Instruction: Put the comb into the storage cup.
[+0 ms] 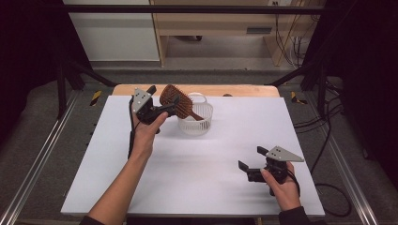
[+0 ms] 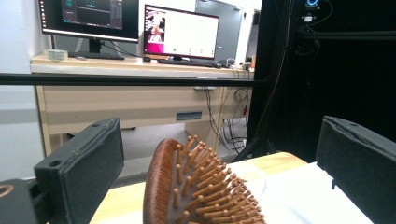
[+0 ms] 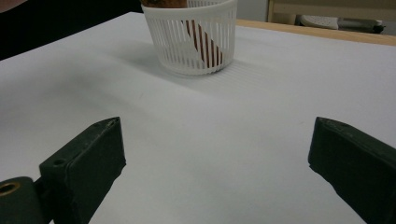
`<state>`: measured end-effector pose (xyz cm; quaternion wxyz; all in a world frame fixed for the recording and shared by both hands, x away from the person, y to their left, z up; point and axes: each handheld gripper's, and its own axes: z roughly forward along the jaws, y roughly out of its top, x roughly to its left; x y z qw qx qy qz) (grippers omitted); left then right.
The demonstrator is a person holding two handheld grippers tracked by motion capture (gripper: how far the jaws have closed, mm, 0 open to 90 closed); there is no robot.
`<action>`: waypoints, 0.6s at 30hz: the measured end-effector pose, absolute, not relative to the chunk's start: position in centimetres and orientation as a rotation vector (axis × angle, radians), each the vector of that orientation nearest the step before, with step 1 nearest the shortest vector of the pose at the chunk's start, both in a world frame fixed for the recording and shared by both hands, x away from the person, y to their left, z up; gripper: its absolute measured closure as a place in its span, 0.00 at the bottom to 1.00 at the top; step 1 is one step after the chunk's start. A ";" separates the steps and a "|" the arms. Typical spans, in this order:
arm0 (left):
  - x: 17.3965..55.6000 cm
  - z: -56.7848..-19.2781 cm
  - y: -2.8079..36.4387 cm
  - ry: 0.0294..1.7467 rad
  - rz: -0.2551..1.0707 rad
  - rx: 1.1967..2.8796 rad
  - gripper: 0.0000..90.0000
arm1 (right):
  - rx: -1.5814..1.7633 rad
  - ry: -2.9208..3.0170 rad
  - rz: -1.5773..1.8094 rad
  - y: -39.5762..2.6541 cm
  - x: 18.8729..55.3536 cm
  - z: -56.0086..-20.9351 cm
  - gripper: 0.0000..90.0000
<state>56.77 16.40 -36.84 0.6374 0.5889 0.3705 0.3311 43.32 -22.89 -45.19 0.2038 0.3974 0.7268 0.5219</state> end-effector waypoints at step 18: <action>55.5 -35.8 16.5 0.803 0.751 1.352 0.01 | 1.105 2.027 1.451 -22.8 43.3 -45.2 0.05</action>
